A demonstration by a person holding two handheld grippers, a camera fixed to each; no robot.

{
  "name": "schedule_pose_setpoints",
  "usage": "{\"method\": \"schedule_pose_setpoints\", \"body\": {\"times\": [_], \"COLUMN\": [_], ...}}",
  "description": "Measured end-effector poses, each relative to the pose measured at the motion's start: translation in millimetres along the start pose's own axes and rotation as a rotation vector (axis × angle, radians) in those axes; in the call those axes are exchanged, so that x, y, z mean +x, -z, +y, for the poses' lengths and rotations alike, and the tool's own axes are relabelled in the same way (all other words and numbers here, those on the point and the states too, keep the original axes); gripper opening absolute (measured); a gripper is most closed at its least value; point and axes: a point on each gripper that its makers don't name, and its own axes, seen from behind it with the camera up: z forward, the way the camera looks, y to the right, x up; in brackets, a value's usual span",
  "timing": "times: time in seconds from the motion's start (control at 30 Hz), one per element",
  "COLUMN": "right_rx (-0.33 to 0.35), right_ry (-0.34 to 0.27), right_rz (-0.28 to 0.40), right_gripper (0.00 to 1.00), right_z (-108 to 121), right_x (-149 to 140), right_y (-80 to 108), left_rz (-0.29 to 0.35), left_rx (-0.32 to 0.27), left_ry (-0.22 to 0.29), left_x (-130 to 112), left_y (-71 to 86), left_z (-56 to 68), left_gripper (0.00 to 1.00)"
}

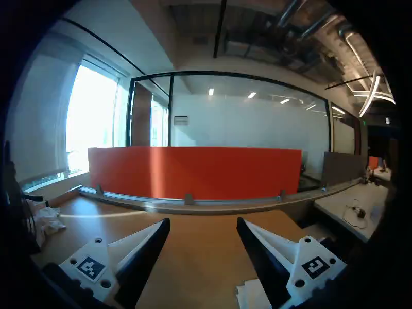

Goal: Fold towel

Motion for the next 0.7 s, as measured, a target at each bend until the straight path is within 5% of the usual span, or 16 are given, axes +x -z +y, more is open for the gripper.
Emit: {"method": "schedule_pose_setpoints", "body": {"times": [0.3,0.7], "right_rx": [0.002,-0.015], "right_ry": [0.007,0.035], "right_rz": [-0.004,0.014], "right_gripper": [1.00,1.00], "right_z": [-6,-14], "right_x": [8,4], "right_y": [0.4,-1.7], "left_rz": [0.045,0.093], "left_rx": [0.009,0.018], "left_ry": [-0.051,-0.026], "left_x": [-11,-46], "left_y": [-5.4,-12.7], "left_z": [-8.9,-29.5], "left_gripper": [0.94,0.94]}}
